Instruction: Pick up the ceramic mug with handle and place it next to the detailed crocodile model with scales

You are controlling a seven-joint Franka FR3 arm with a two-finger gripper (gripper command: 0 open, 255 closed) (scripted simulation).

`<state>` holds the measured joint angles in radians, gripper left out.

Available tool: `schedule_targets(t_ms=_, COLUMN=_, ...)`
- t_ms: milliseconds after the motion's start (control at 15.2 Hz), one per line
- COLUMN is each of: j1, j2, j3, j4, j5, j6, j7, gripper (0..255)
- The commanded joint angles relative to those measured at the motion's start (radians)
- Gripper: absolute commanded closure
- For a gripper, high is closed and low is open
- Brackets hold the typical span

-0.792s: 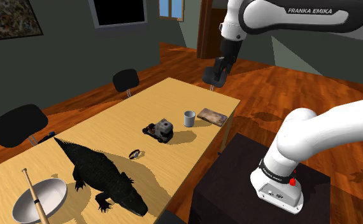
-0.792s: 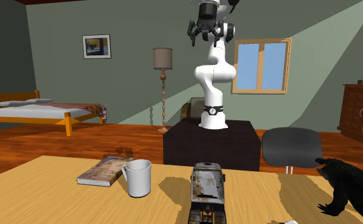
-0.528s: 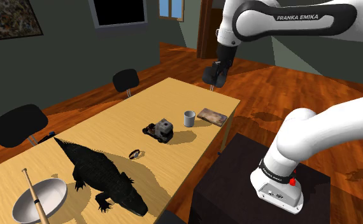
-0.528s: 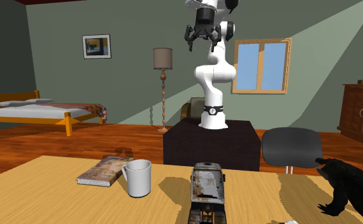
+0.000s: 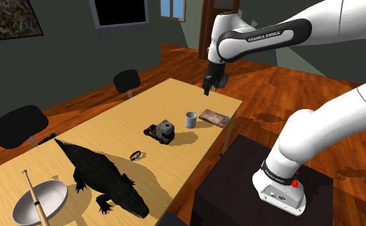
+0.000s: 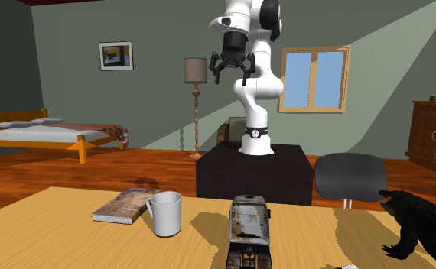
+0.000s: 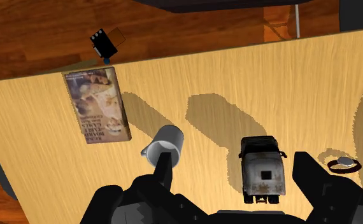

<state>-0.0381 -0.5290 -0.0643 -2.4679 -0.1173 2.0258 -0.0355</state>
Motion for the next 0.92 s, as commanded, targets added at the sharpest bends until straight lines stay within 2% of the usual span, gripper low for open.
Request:
schedule_targets(t_ms=0, j1=-0.003, j2=0.065, j3=-0.013, j4=-0.001, j5=-0.004, j6=0.066, j7=-0.011, gripper=0)
schedule_targets(t_ms=396, j1=-0.012, j2=0.279, j3=-0.052, j4=0.025, j5=-0.004, j6=0.246, j7=-0.051, gripper=0)
schedule_targets(t_ms=858, j1=-0.021, j2=0.553, j3=-0.083, j4=0.116, j5=0.032, j6=0.417, j7=-0.114, gripper=0)
